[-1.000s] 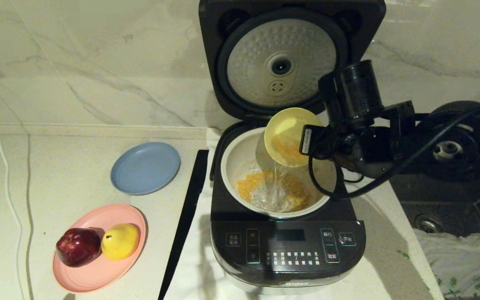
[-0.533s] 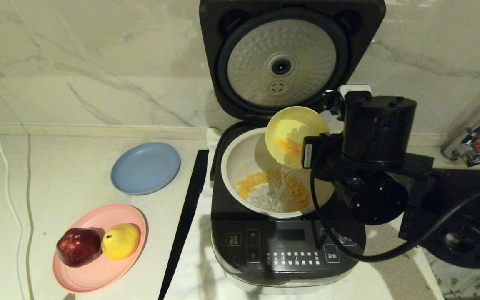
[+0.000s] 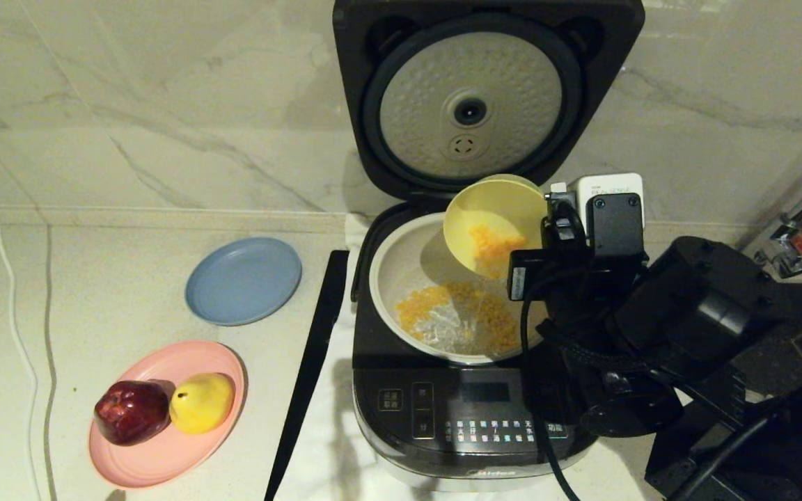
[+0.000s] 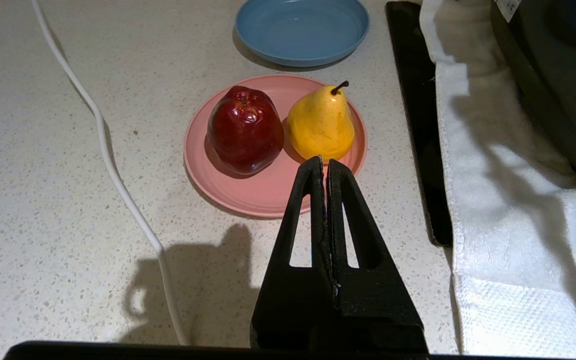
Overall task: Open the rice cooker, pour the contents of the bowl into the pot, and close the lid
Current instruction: Pour the water from the bowl into the rice cooker
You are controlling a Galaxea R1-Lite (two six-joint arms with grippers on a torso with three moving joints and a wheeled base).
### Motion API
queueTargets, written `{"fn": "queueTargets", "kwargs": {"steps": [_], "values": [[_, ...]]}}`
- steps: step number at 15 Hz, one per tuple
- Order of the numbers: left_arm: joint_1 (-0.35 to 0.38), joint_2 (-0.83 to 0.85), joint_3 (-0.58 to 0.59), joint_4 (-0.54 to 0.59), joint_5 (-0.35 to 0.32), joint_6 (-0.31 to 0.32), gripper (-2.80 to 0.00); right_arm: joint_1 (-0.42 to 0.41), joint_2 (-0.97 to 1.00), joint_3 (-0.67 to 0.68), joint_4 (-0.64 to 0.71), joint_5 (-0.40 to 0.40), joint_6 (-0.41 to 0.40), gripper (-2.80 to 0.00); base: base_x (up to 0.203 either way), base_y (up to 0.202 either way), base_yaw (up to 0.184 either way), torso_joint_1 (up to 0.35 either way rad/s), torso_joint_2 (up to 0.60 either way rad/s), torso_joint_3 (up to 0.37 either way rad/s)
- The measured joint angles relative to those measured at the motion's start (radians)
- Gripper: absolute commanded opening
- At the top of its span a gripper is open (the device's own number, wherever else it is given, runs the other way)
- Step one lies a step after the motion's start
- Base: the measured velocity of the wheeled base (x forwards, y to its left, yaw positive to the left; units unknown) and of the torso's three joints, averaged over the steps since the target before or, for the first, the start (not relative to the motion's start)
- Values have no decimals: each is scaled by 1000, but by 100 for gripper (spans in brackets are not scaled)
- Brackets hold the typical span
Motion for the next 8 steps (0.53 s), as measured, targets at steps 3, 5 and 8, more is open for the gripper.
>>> {"fn": "queueTargets", "kwargs": {"steps": [3,5,8], "values": [[0,0,0,0,1,-1,-280,13,31,46,-91,2,-74,-280,0,0,0,0,0,0],[0,0,0,0,1,0,-280,15,36,54,-92,3,-78,-280,0,0,0,0,0,0],[0,0,0,0,1,-1,-280,17,45,69,-92,3,-76,-280,0,0,0,0,0,0]]}}
